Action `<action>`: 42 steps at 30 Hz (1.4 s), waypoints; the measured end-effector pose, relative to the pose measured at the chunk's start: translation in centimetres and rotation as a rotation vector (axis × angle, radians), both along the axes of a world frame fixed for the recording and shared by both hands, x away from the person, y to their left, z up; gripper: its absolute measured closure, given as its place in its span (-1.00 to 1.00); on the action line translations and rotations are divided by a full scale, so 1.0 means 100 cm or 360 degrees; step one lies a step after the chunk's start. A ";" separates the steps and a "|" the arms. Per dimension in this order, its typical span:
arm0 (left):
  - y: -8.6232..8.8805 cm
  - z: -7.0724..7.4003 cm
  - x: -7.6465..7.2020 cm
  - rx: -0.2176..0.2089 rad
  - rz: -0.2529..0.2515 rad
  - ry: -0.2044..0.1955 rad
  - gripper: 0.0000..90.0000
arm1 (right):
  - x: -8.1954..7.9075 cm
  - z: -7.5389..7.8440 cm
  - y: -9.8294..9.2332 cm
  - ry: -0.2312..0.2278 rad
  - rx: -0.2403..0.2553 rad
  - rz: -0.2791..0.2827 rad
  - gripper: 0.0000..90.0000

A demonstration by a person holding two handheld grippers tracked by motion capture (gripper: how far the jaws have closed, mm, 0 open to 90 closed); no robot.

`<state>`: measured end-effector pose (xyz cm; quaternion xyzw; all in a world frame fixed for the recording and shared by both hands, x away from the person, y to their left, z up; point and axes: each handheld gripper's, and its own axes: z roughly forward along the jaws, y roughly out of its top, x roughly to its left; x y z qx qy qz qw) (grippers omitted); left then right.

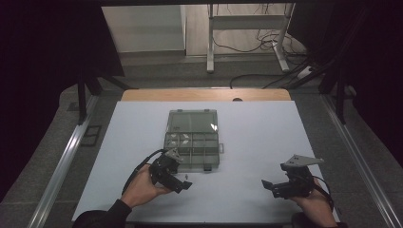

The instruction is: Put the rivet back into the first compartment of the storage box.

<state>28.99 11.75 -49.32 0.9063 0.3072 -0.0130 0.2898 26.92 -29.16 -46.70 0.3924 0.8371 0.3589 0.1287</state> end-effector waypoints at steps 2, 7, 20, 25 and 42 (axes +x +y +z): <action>-0.003 -0.003 0.000 0.0030 -0.0015 0.0003 -0.68 | 0.000 0.000 0.000 0.0001 -0.0001 0.0001 -0.92; -0.009 -0.010 0.002 0.0082 -0.0036 0.0006 -0.46 | 0.000 0.000 0.001 0.0003 0.0000 0.0003 -0.92; -0.016 -0.023 0.015 0.0123 0.0004 0.0042 0.09 | 0.000 0.000 0.001 0.0000 -0.0002 0.0010 -0.92; -0.017 -0.023 0.015 0.0135 0.0002 0.0005 0.27 | 0.000 0.000 0.001 0.0002 -0.0001 0.0011 -0.92; -0.019 -0.022 0.013 0.0142 -0.0046 0.0008 0.85 | 0.000 0.000 0.001 0.0003 0.0003 0.0013 -0.91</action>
